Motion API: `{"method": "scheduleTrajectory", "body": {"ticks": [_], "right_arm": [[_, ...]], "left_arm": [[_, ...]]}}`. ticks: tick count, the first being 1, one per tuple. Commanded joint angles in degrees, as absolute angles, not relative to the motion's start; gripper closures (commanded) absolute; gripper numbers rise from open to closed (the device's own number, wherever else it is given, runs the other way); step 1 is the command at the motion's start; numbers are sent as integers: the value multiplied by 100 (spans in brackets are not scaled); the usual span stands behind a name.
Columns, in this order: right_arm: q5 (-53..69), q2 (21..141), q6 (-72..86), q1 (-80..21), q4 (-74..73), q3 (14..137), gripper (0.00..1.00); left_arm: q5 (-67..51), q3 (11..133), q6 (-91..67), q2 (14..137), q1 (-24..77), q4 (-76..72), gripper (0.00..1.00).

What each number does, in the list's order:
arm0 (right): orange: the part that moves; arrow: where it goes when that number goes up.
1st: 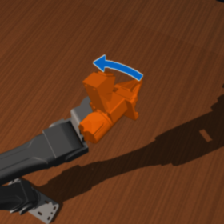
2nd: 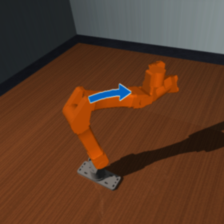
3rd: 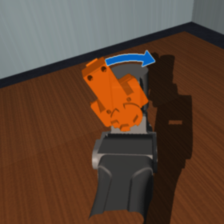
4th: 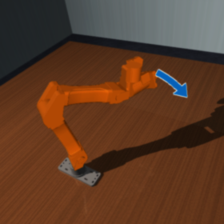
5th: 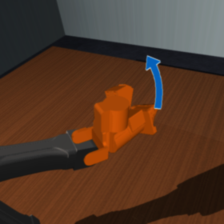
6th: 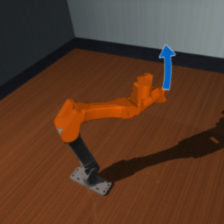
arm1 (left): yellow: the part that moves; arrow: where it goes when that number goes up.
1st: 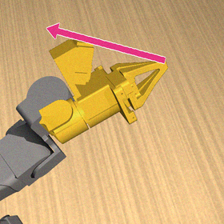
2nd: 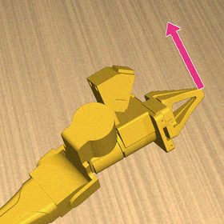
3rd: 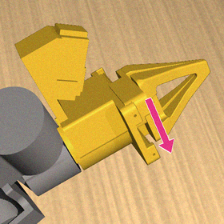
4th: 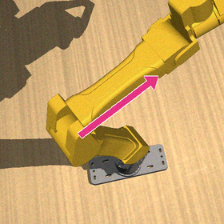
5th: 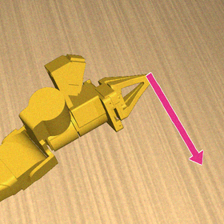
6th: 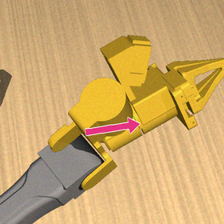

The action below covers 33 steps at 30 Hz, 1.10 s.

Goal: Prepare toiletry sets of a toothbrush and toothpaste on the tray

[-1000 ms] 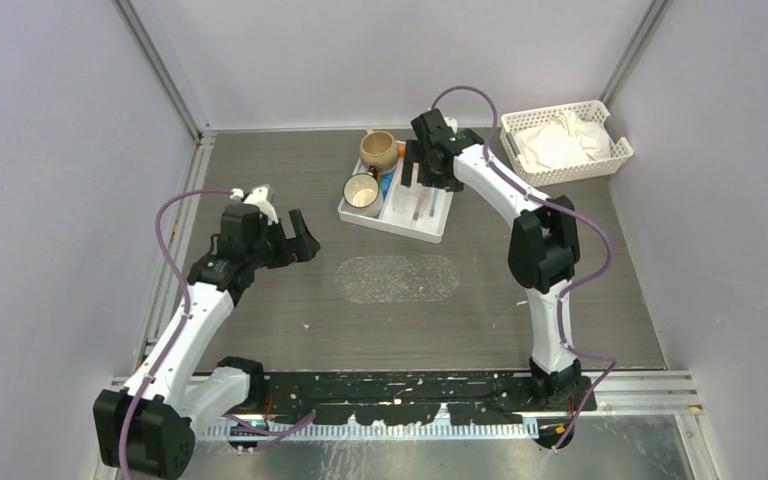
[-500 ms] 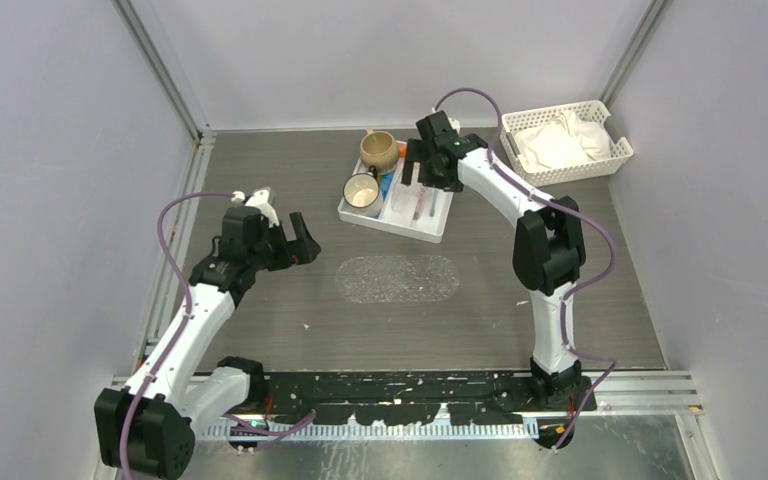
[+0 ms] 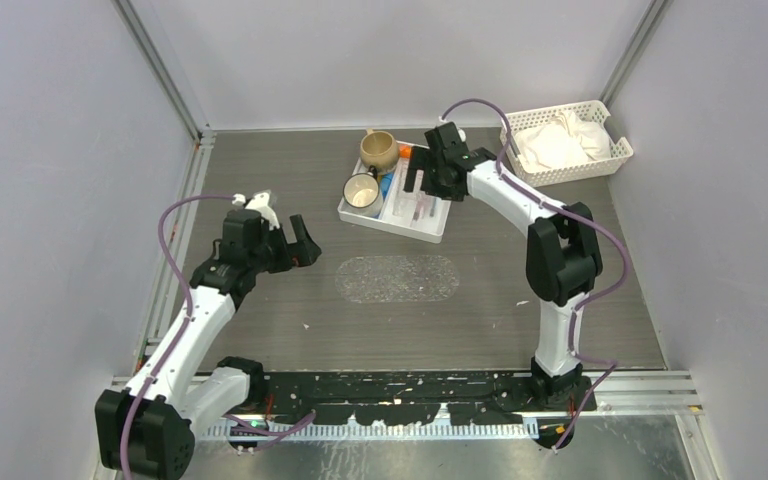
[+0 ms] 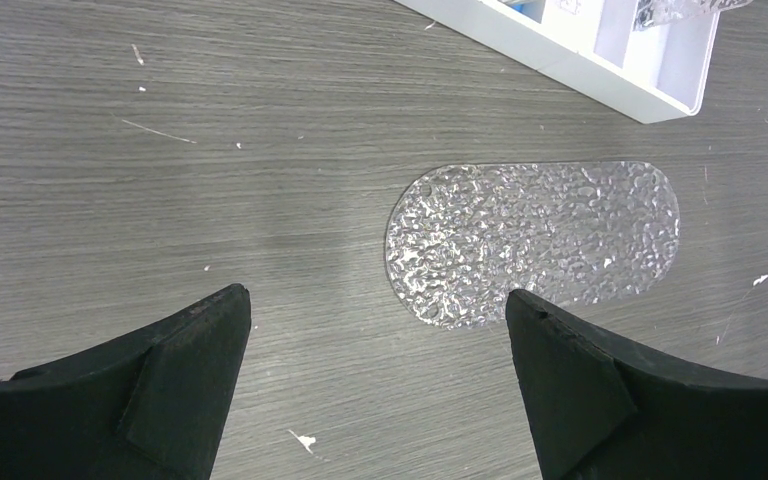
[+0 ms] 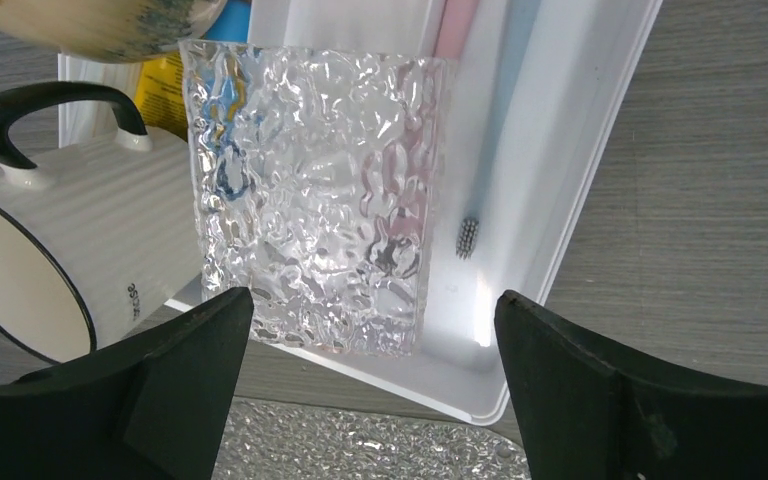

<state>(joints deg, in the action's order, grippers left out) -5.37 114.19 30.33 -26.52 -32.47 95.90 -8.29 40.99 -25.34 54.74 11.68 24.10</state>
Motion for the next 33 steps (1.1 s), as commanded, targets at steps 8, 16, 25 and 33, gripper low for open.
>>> {"method": "scheduleTrajectory", "body": {"ticks": [8, 16, 25, 33], "right_arm": [[-913, 10712, 3032, -2725, -2907, 9175, 10], [-2080, 11180, 2418, -3302, -4501, 11029, 10], [-3044, 12551, 2270, -3748, -5696, 12798, 11], [-3967, 13139, 2221, -3897, -5969, 12981, 11]], "left_arm": [[-904, 4060, -2566, 5354, 1182, 2189, 0], [-904, 3917, -2675, 5238, 1184, 2090, 0], [-1039, 3920, -2652, 5216, 1178, 2127, 0], [-1177, 3837, -2663, 5181, 1178, 2082, 0]]}}
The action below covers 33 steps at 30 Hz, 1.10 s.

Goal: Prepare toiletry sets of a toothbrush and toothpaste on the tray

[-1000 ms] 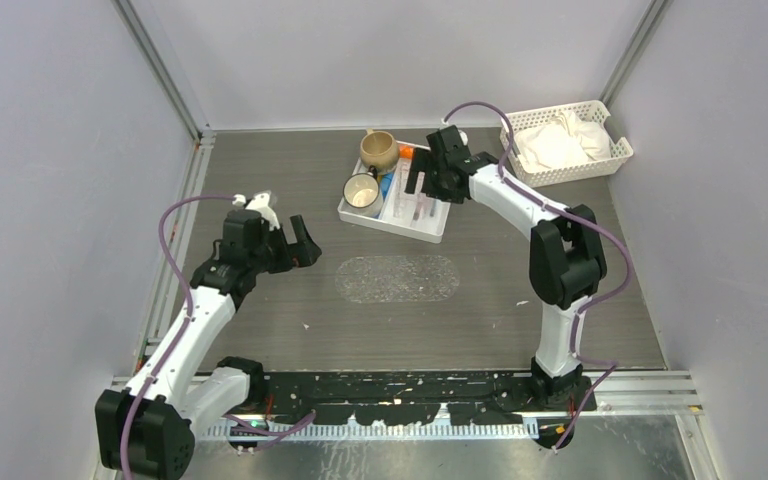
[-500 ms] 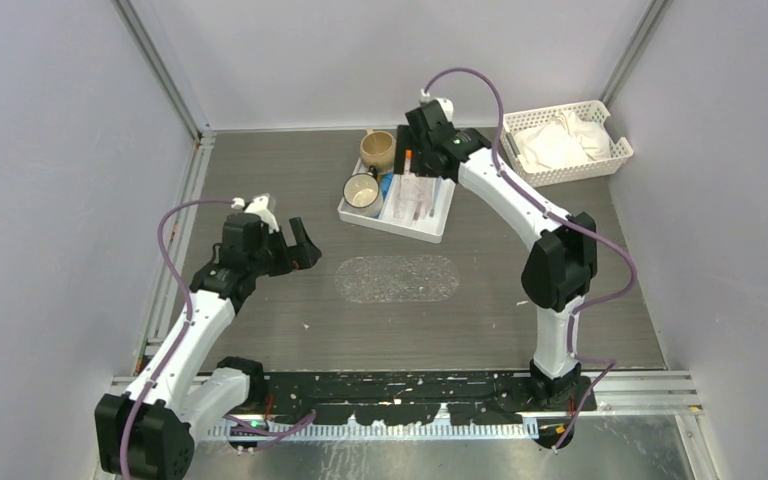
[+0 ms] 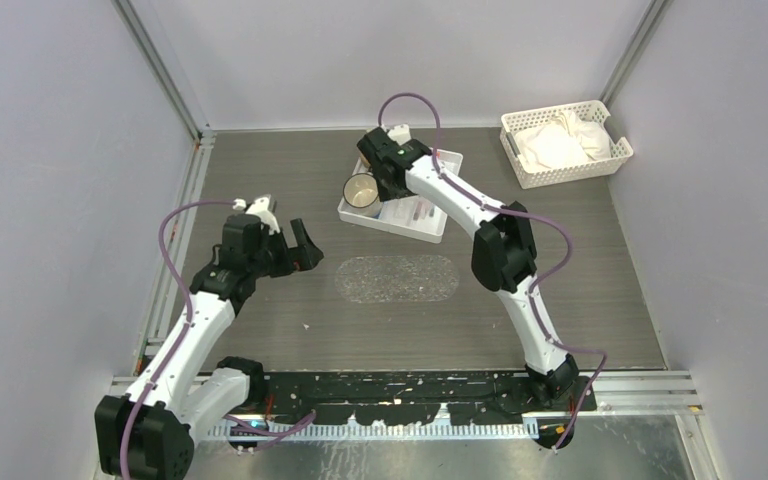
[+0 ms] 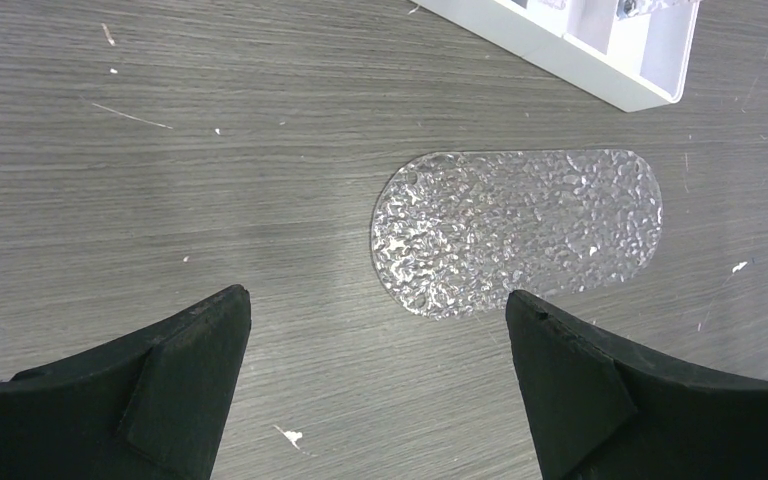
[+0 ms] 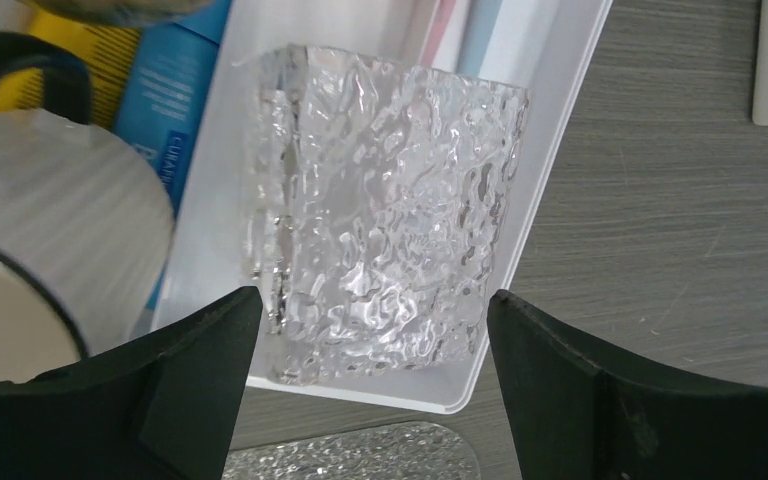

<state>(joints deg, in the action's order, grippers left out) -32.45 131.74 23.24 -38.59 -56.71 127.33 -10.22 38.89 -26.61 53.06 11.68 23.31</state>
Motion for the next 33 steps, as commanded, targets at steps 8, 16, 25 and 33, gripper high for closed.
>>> {"method": "scheduleTrajectory", "body": {"ticks": [8, 16, 25, 33], "right_arm": [[-4649, 13281, 2166, -3890, -5991, 12913, 14], [-4735, 13253, 2102, -3745, -5886, 12774, 25], [-4696, 12598, 2091, -3265, -5386, 11447, 41], [-4604, 11895, 2017, -3047, -4989, 10787, 77]], "left_arm": [[-1230, 3762, -2681, 5185, 1178, 1990, 0], [-1234, 3753, -2672, 5183, 1178, 1999, 0], [-1261, 3766, -2709, 5192, 1178, 1976, 0], [-1331, 3753, -2750, 5286, 1178, 1911, 0]]}}
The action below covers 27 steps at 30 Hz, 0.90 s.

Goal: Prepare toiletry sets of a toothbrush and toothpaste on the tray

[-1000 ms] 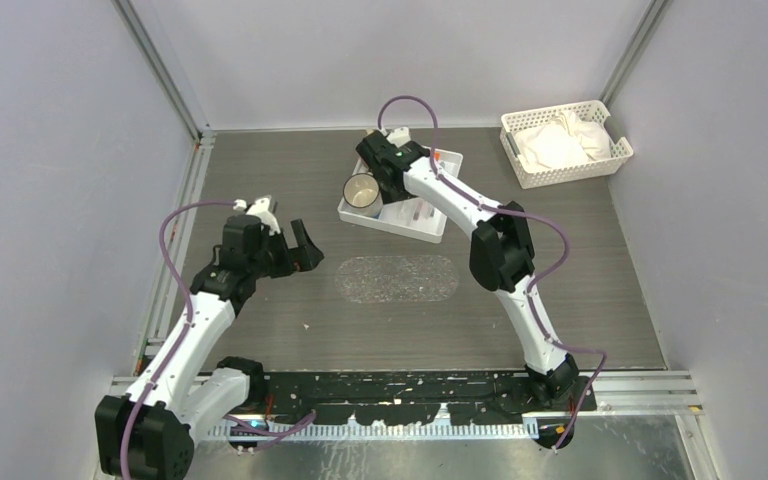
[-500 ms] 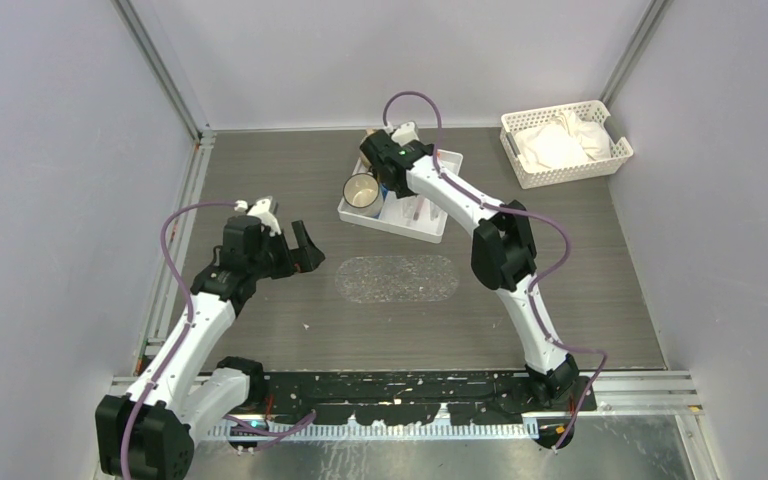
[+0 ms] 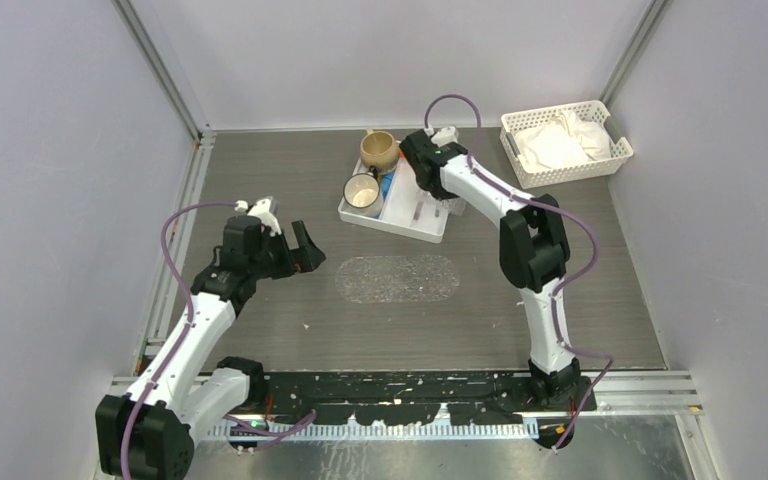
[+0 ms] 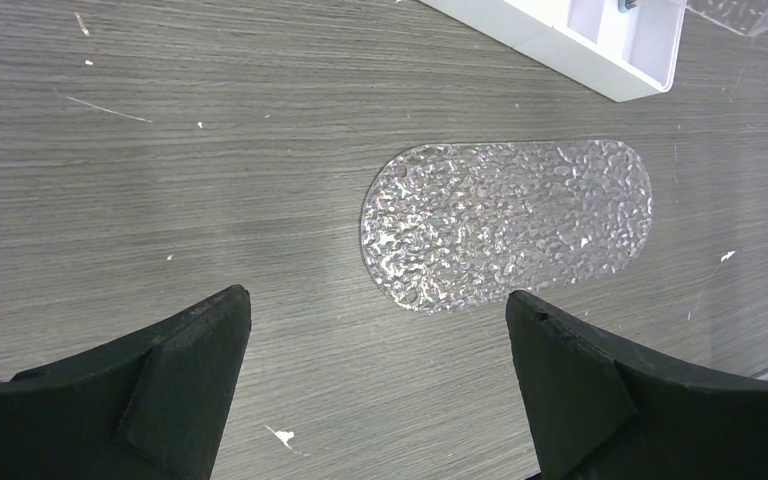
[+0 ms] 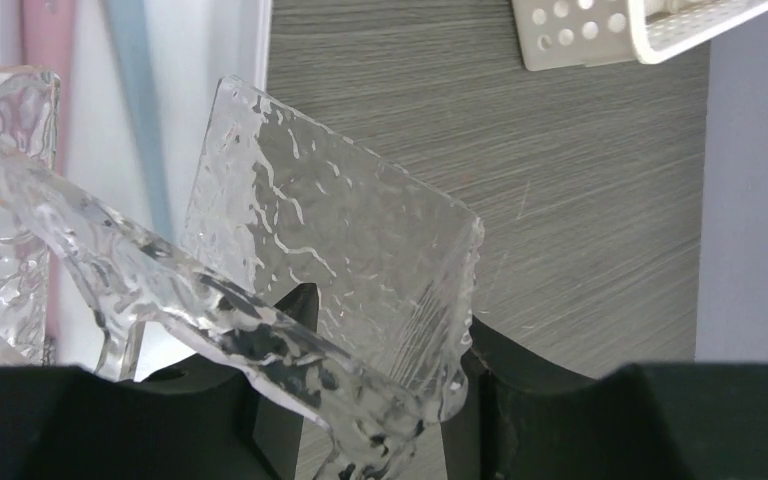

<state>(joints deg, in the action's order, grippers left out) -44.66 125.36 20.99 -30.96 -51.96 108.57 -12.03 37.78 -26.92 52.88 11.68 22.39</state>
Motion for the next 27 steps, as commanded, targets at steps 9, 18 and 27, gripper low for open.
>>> {"method": "scheduleTrajectory", "body": {"ticks": [9, 18, 27], "right_arm": [[-3481, 10826, 1960, -3044, -4650, 10503, 77], [-1321, 9251, 2495, -3134, -3998, 8264, 78], [-680, 8876, 2756, -4052, -3274, 6842, 77]], "left_arm": [[-1256, 3783, -2705, 5248, 1178, 2016, 0], [-1260, 3796, -2732, 5278, 1178, 2009, 0], [-1273, 3780, -2758, 5341, 1178, 1977, 0]]}}
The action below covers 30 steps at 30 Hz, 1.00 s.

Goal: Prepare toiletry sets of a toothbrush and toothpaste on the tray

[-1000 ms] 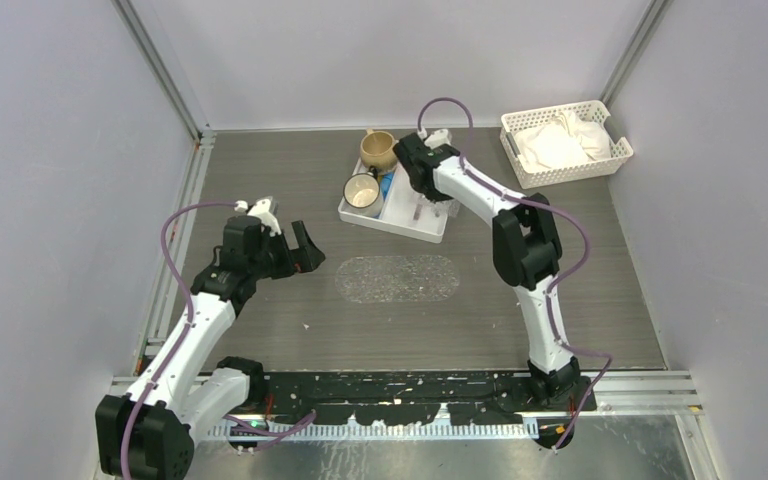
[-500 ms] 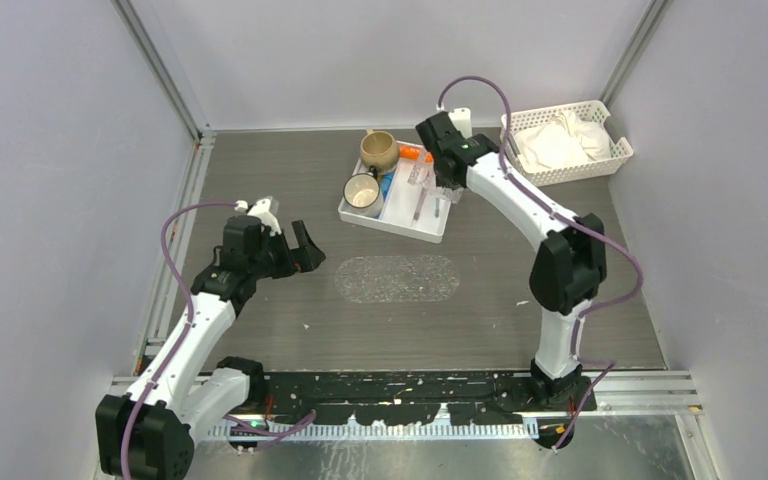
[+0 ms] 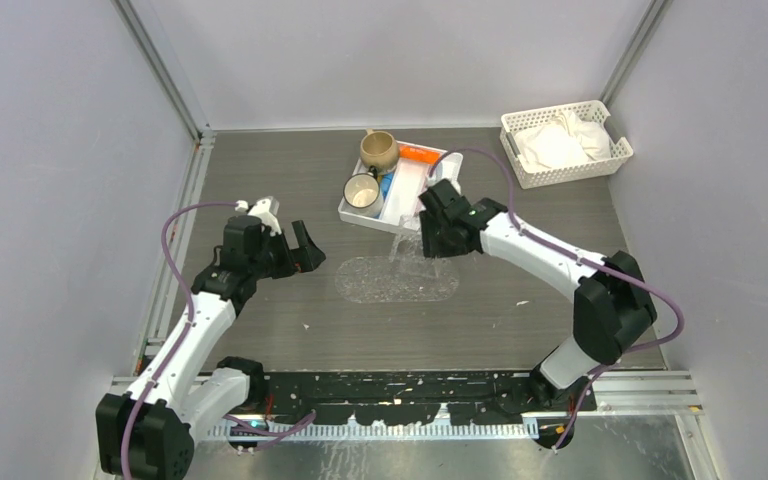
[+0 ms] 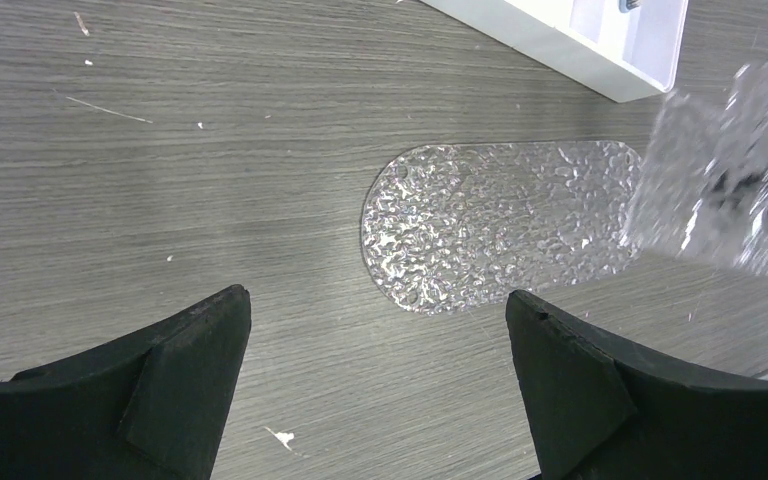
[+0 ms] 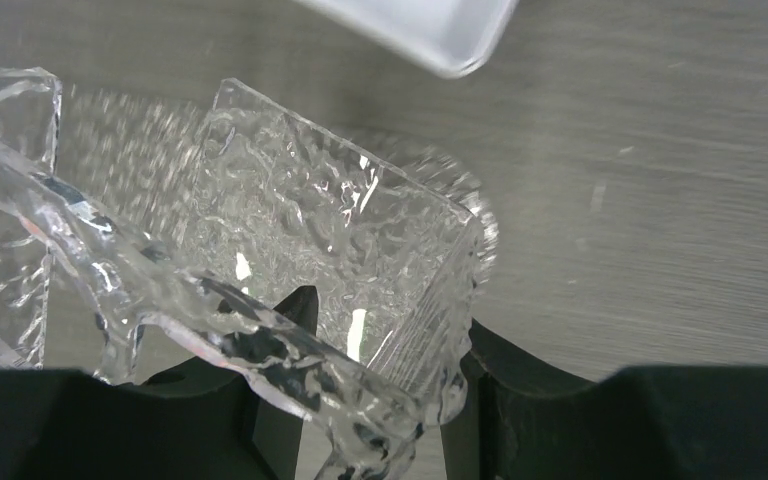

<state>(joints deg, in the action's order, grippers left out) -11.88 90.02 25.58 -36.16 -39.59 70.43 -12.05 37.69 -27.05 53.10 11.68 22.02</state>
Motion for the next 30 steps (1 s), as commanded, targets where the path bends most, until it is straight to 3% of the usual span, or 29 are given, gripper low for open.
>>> {"method": "scheduleTrajectory", "body": {"ticks": [1, 6, 9, 10, 11, 12, 15, 17, 23, 30], "right_arm": [[-635, 8942, 2801, -4167, -3169, 6783, 76], [-525, 9205, 2914, -4510, -2853, 6607, 75], [-409, 9333, 2957, -4654, -2680, 6503, 68], [-428, 9379, 2961, -4698, -2665, 6490, 63], [-473, 9455, 2962, -4745, -2668, 6487, 49], [-515, 9495, 2954, -4779, -2671, 6482, 42], [-706, 9569, 2924, -4847, -2680, 6478, 24], [-778, 9570, 2903, -4848, -2656, 6477, 18], [-856, 9672, 2890, -4851, -2507, 6491, 12], [-1042, 9792, 2997, -4851, -2424, 6332, 13]], "left_arm": [[-1281, 3782, -2755, 5347, 1178, 1974, 0], [-1213, 3771, -2702, 5270, 1178, 2094, 0], [-1167, 3767, -2673, 5243, 1178, 2127, 0], [-1169, 3762, -2676, 5247, 1178, 2128, 0], [-1183, 3763, -2685, 5266, 1178, 2102, 0], [-1200, 3764, -2687, 5289, 1178, 2093, 0], [-1233, 3764, -2714, 5341, 1178, 2043, 0], [-1236, 3762, -2713, 5365, 1178, 2022, 0], [-1231, 3805, -2698, 5396, 1180, 2021, 0], [-1204, 3823, -2662, 5396, 1178, 2066, 0]]}}
